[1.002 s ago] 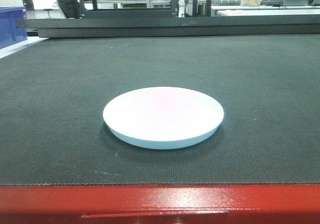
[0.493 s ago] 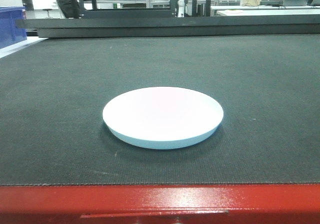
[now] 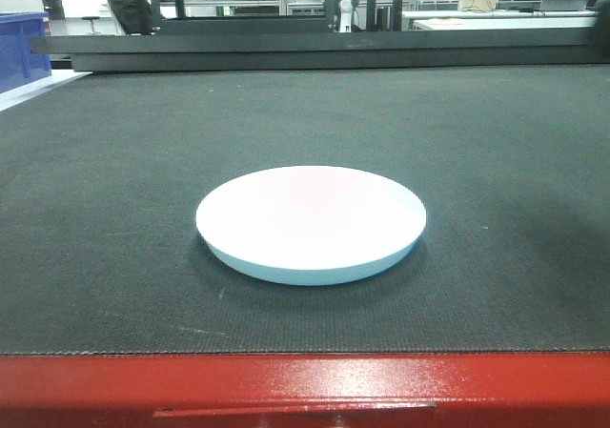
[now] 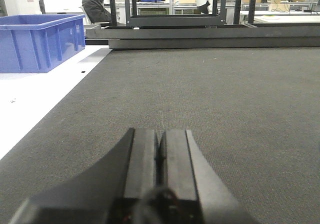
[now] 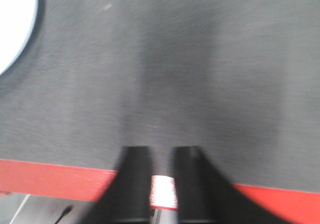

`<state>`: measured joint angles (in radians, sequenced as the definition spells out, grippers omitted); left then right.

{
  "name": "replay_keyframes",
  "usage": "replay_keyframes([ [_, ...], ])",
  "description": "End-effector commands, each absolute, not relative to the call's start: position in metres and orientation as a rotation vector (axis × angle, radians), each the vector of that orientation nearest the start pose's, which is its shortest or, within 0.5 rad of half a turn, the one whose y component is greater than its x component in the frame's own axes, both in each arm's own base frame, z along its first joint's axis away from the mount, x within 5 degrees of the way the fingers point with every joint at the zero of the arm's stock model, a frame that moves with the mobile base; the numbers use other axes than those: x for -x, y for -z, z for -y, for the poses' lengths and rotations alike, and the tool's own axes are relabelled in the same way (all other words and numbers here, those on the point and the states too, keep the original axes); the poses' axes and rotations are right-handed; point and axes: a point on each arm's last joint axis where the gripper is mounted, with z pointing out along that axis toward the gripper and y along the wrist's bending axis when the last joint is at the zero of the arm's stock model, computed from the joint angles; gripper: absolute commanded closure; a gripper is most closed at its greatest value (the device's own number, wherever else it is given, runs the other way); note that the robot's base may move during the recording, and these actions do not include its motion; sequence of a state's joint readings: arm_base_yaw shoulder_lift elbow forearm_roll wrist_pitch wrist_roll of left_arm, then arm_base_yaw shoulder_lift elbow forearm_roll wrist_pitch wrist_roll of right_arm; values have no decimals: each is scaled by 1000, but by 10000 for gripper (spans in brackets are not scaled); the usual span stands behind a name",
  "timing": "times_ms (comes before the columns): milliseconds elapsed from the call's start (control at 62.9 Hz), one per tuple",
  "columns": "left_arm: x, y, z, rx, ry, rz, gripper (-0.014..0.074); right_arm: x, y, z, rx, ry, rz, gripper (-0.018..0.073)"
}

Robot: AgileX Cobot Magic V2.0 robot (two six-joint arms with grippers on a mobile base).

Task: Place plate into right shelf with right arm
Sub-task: 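Lower the right gripper onto the rim of the white plate, then close the right gripper on the plate rim and lift it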

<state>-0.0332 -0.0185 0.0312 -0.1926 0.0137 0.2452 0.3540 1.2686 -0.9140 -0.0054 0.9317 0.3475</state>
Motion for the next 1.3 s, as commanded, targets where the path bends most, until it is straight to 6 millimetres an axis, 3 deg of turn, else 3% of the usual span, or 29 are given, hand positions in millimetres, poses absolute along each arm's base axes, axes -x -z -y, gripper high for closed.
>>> replay_keyframes([
  [0,-56,-207,1,-49,-17,-1428,643,-235,-285,-96,-1,-189,-2769,70],
  [95,-56,-207,1,-49,-17,-1428,643,-250,-284,-113,-1,-190,-2803,12],
  [302,-56,-207,1,-49,-17,-1428,643,-287,-277,-144,-49,-206,-2826,10],
  [700,-56,-207,1,-49,-17,-1428,643,-344,-260,-174,-53,-161,-2900,10],
  [1097,-56,-207,1,-49,-17,-1428,643,-356,-238,-180,-63,-150,-2948,19],
  [1288,-56,-207,1,-49,-17,-1428,643,-356,-238,-181,-63,-154,-2941,192],
])
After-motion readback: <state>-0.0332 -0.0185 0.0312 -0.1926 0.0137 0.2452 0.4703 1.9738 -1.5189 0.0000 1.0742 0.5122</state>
